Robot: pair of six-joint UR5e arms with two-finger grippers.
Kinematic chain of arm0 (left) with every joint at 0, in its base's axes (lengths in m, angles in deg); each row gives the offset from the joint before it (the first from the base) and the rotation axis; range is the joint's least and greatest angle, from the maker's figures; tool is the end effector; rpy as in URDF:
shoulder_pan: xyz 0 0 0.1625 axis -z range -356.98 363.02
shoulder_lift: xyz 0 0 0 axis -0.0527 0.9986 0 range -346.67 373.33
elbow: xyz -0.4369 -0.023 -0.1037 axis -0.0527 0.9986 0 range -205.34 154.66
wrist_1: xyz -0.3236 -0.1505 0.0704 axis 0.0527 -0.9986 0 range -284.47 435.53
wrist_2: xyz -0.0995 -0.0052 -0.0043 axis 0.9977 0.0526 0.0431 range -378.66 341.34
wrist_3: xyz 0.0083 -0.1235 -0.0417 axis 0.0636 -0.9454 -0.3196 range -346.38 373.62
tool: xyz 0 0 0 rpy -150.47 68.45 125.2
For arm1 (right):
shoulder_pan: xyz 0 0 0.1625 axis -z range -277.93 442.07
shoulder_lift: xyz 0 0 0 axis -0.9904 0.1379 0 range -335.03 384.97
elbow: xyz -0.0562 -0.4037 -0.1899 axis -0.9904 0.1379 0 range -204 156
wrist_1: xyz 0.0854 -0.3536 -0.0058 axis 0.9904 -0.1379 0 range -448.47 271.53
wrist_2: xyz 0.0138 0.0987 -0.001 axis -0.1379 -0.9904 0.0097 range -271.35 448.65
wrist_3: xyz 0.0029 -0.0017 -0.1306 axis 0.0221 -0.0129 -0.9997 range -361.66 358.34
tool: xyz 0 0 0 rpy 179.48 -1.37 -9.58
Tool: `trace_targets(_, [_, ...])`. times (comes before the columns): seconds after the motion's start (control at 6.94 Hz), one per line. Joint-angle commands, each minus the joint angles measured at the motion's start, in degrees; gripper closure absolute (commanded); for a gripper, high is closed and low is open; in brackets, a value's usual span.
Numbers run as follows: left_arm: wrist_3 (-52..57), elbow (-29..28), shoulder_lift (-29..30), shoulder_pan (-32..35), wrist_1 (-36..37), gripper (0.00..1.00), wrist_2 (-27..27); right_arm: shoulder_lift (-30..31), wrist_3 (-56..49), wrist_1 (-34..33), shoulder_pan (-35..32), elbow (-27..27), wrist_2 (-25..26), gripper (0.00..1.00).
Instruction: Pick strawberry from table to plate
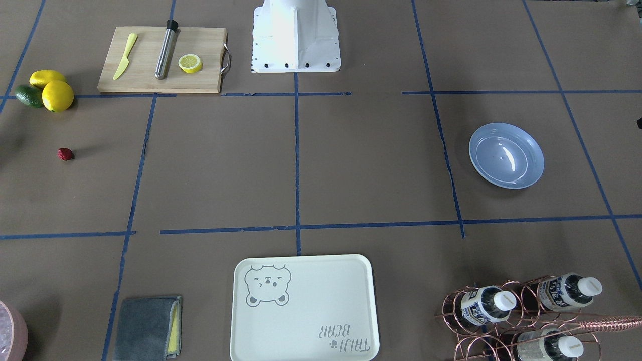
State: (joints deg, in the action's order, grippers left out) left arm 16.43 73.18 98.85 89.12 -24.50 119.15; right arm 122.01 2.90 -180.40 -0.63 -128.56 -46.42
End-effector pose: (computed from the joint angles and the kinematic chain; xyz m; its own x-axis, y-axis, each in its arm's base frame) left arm -0.0077 -0.4221 0.6478 0.6538 0.2724 -0.7059 -0.0982 0.9556 0.2778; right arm -0.0088 -0.3908 0.6466 0.6997 -0.0791 0.7101 0.0710 0.9966 0.0410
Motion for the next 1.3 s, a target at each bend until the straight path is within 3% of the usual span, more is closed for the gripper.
trace_targets(0.0, [4.0, 0.3, -2.8, 0.2, -3.6, 0.0, 0.5, -0.2, 0.0, 0.2, 0.1, 0.1, 0.0, 0.0])
trace_targets(0.72, [4.1, 2.3, -2.5, 0.0, -3.0, 0.0, 0.3, -0.1, 0.1, 0.4, 0.0, 0.0, -0.1, 0.0])
trace_targets(1.15, [4.0, 0.1, -3.1, -0.2, -5.0, 0.0, 1.1, 0.3, 0.1, 0.4, 0.0, 0.3, -2.1, 0.0])
